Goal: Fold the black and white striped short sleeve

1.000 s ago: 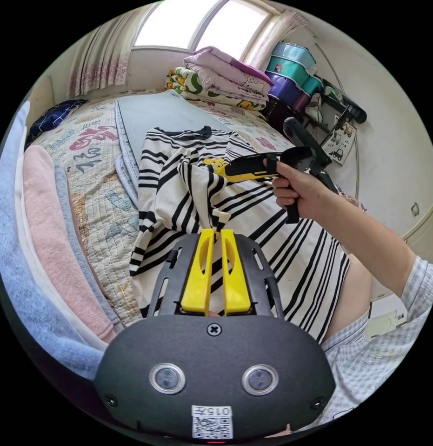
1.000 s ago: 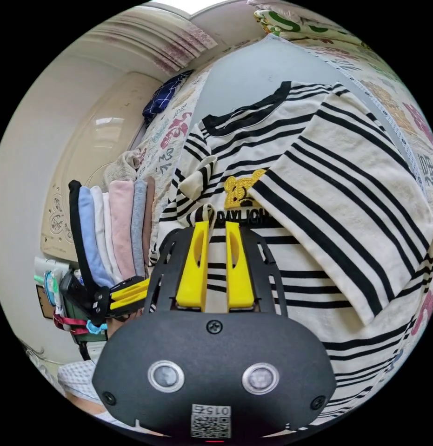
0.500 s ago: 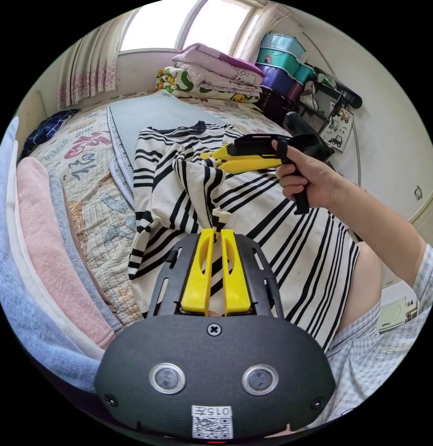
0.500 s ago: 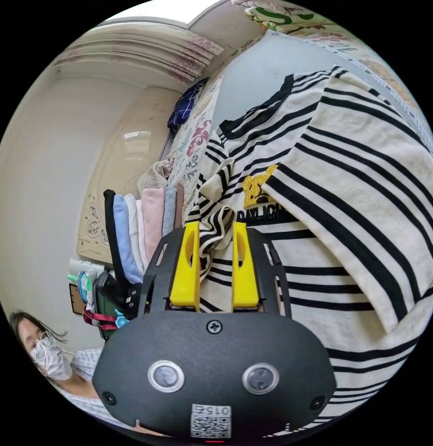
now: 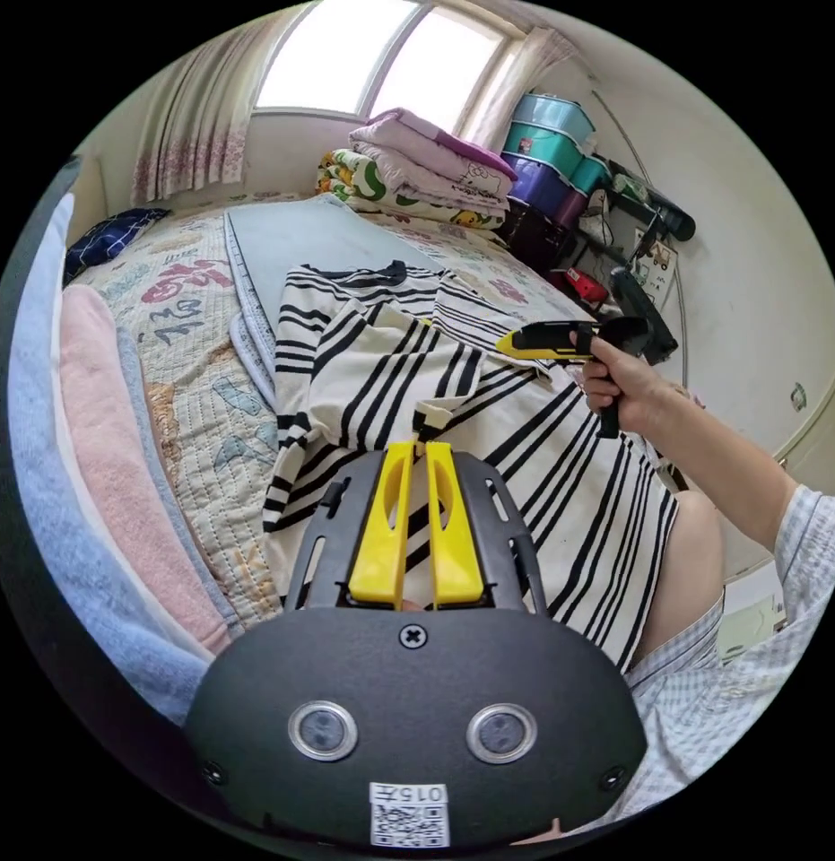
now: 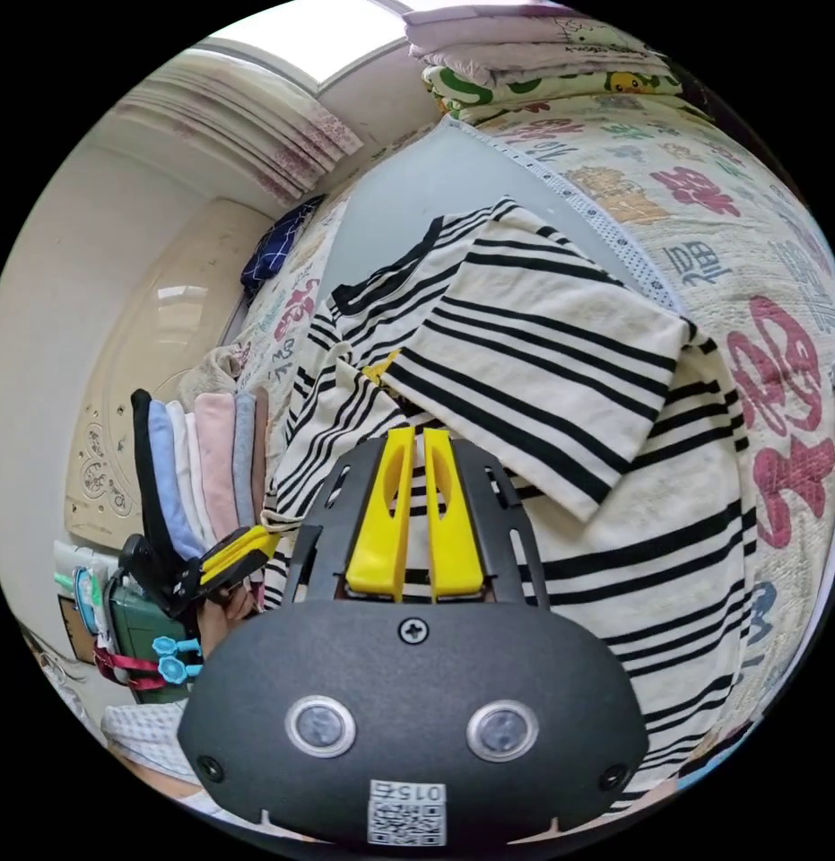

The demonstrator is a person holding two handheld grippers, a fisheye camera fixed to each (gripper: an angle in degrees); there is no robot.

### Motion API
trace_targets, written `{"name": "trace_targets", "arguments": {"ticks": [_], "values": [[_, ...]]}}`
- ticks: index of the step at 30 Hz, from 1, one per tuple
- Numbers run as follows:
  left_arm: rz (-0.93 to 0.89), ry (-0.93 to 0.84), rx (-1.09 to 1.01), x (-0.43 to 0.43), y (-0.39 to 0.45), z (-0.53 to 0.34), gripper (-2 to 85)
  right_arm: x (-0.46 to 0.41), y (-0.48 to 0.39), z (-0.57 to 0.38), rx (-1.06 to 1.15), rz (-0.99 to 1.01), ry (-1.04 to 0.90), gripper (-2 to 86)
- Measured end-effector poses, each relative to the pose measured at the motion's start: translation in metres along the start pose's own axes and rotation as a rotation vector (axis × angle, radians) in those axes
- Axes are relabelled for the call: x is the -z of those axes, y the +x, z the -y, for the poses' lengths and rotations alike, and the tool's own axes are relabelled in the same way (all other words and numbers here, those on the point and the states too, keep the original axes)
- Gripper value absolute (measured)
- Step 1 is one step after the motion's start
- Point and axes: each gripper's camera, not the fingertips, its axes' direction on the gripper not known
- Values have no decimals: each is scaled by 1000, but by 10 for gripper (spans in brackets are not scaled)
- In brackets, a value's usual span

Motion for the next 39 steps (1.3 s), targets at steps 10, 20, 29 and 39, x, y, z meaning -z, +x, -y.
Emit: {"name": "trace_targets", "arguments": {"ticks": [10,20,29,39], "values": [[199,67,-31,15,27,-3,92,-83,-81,57,272,-50,-19,115],[415,-50,-7,-15,22,4,62,-213,-125,80,298,-80,-218,100],[431,-41,71,-8,22,3,57,-265,-152,78,307,-188,-196,6],[501,-75,75,-15,21,5,58,-304,-198,71,365,-259,-210,7]]}}
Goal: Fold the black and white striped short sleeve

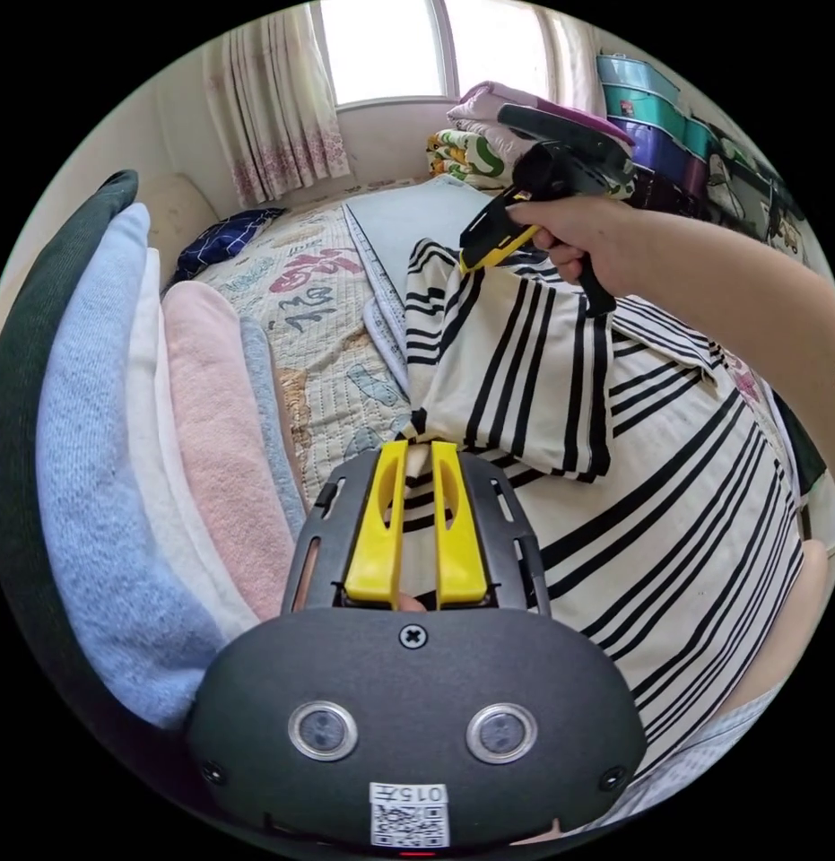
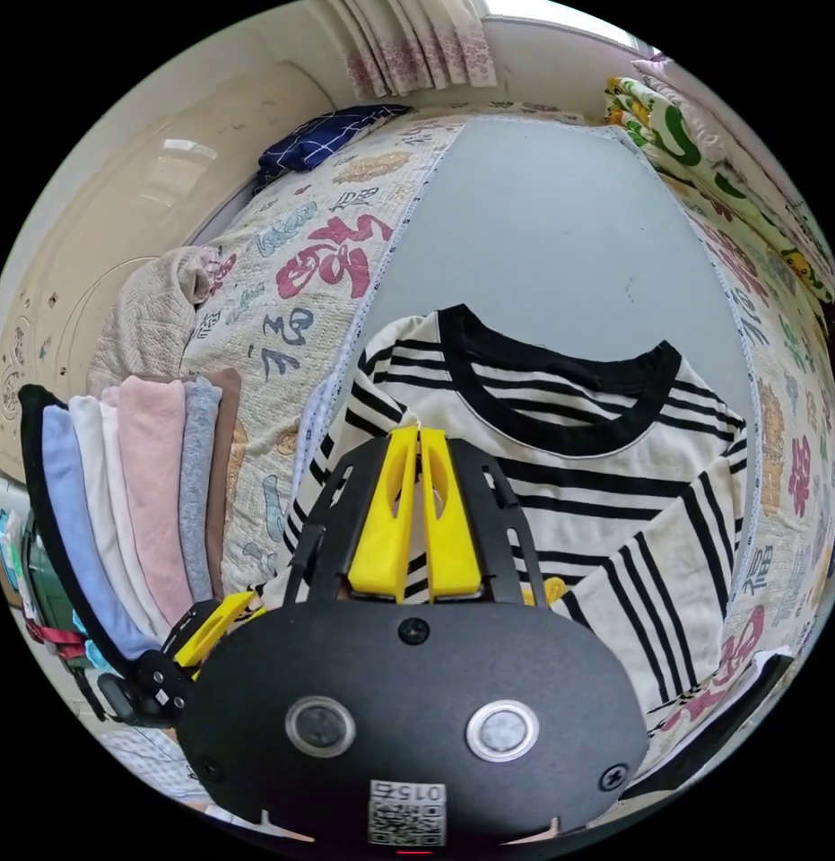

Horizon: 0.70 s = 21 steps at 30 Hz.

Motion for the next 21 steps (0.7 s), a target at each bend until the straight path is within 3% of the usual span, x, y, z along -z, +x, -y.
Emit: {"name": "trace_targets", "arguments": {"ticks": [5,8,13,21], "values": [[-18,165,-59,31,11,-7,67,35,10,-37,63,-15,33,61],[-170,269,-233,46,31,-12,59,46,27,-67,100,13,-30,87],[-336,111,-343,18,52,-2,80,46,48,-115,79,2,-132,98],[-340,63,-356,2,45,4,42,77,43,-147,67,5,-125,59]]}}
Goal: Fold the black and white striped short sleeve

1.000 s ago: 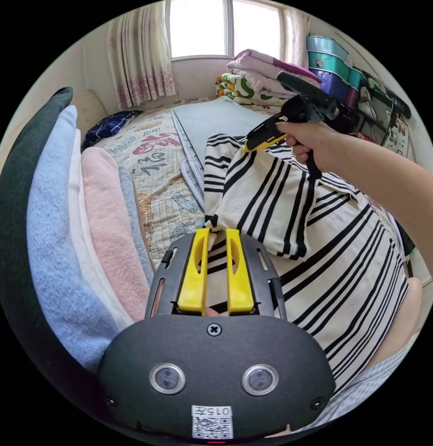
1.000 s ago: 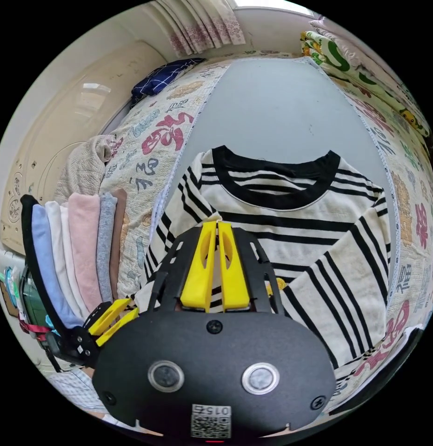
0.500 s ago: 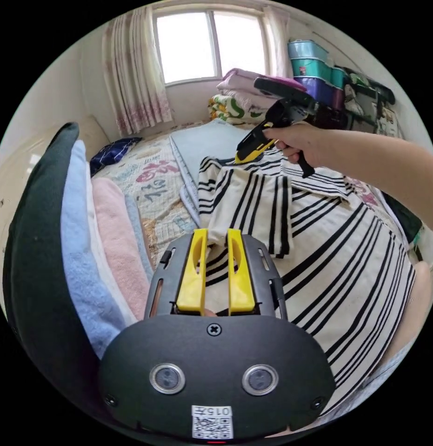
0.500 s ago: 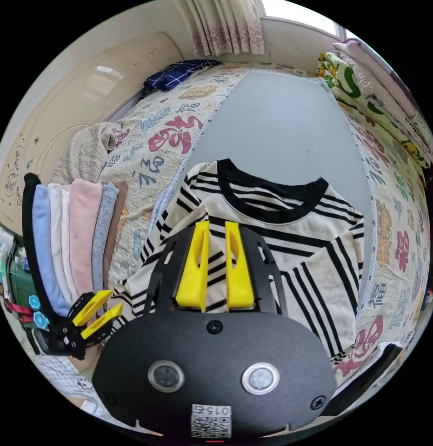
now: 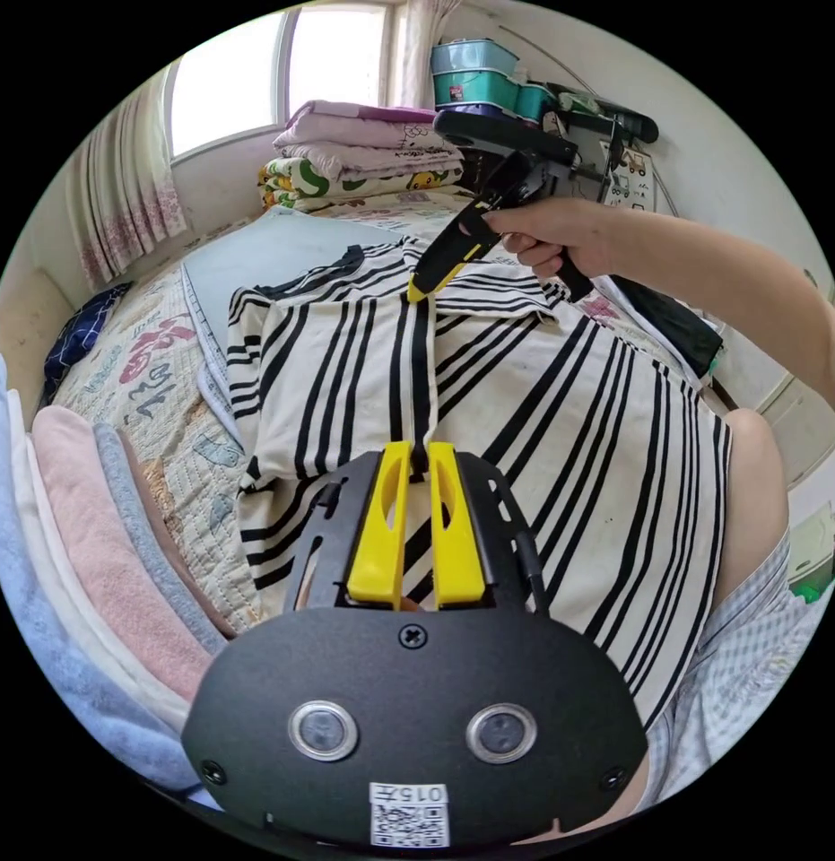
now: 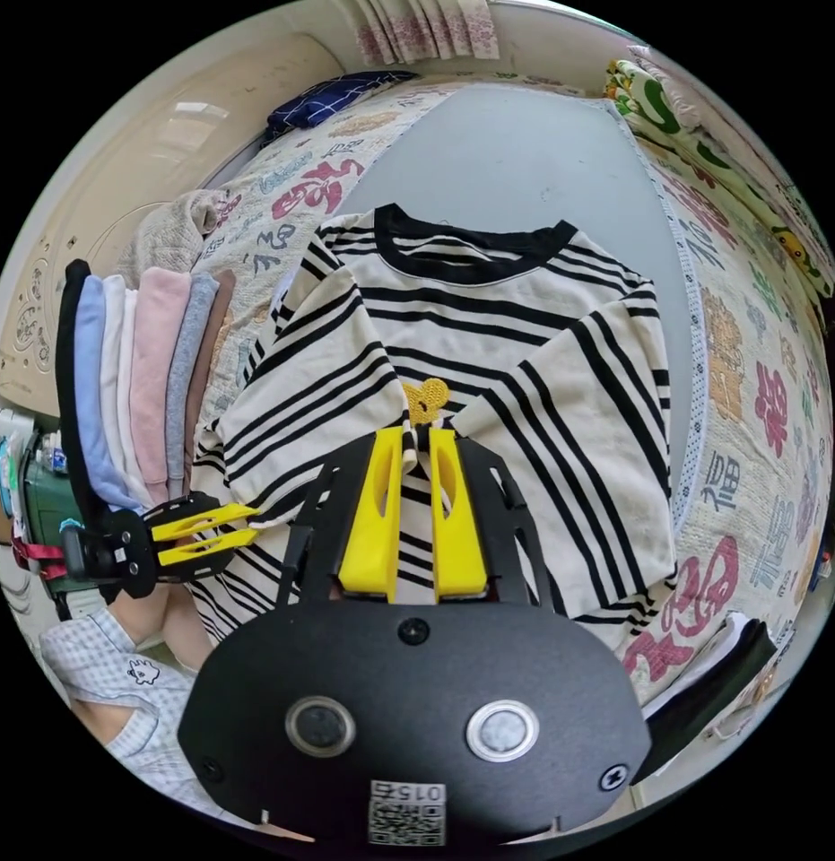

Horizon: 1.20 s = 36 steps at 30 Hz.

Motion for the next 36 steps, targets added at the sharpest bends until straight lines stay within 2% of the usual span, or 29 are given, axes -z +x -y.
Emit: {"name": "trace_targets", "arguments": {"ticks": [6,10,13,16,20,25,27,31,36], "values": [[-22,79,47,24,-20,-5,65,38,22,-21,-5,157,107,62],[-18,307,283,62,-58,5,78,80,66,-32,-90,145,287,80],[-32,375,434,59,-98,45,86,99,97,-28,-201,101,355,105],[44,310,534,27,-150,99,101,108,119,-19,-272,121,391,118],[212,101,511,-30,-203,159,120,111,137,-9,-320,98,406,131],[233,-70,564,-81,-250,176,134,96,139,7,-312,145,325,133],[205,-70,568,-88,-260,176,113,99,134,5,-313,164,338,120],[209,-62,577,-88,-273,176,28,111,123,-4,-317,124,295,25],[202,61,574,-46,-270,172,8,175,111,-55,-304,154,405,1]]}}
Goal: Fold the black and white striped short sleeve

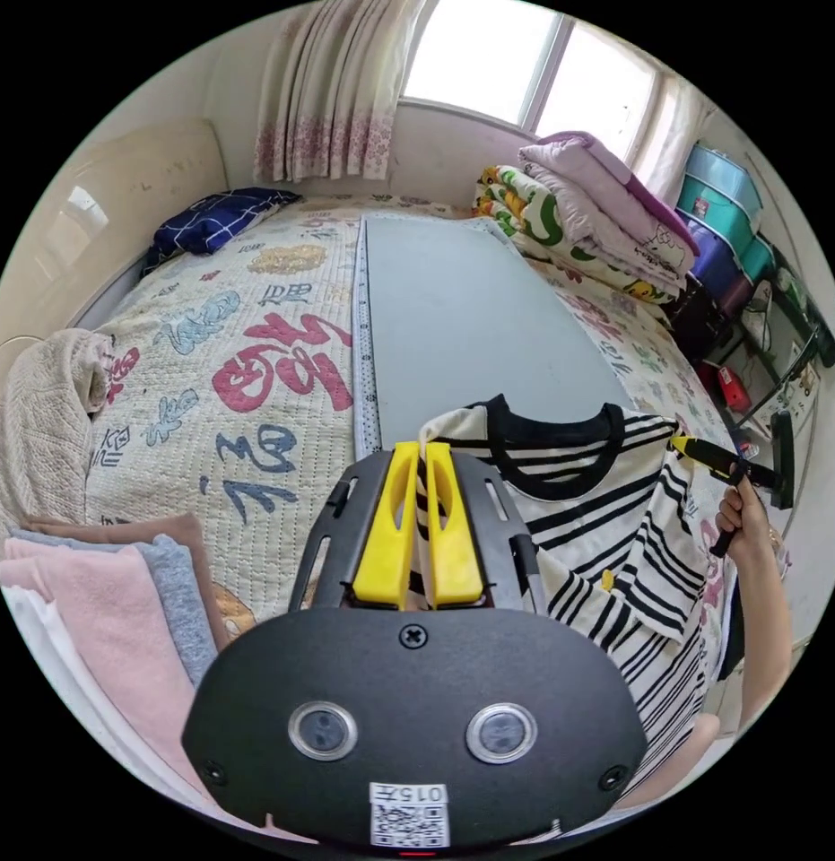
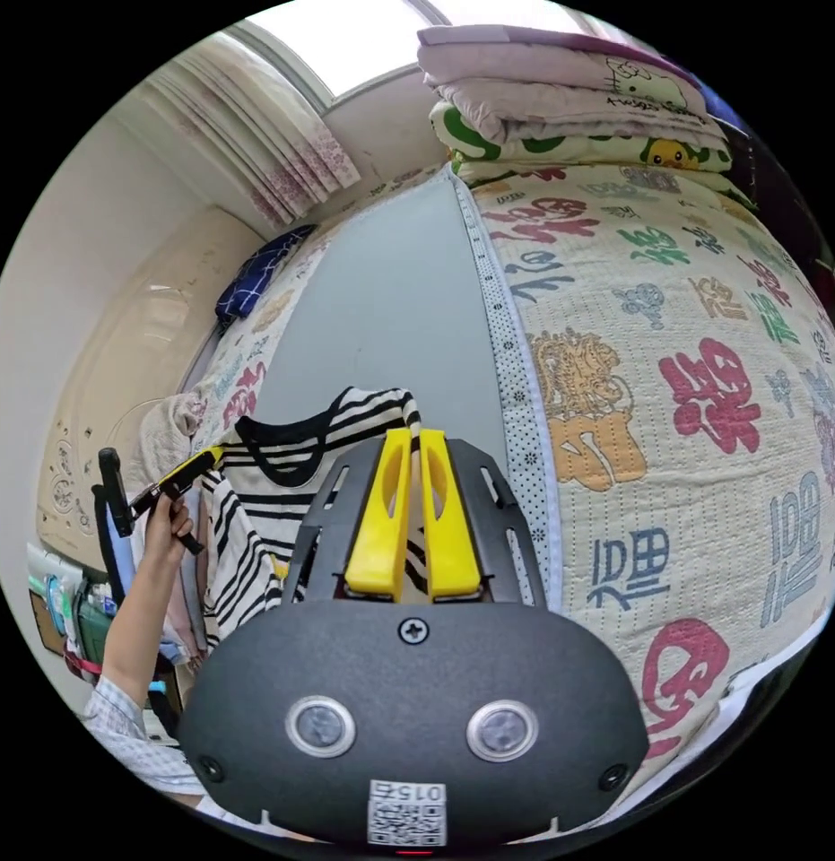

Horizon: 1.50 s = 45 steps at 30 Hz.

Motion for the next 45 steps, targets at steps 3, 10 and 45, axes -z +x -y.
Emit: {"name": "trace_targets", "arguments": {"ticks": [3,10,45], "values": [[-57,99,-33,53,4,-14,4,71,-19,-32,52,64,41,-3],[-291,212,-256,212,23,-125,3,262,-72,-199,291,147,51,-4],[-35,-76,29,177,-3,-298,148,281,-43,-328,-233,109,-83,162]]}}
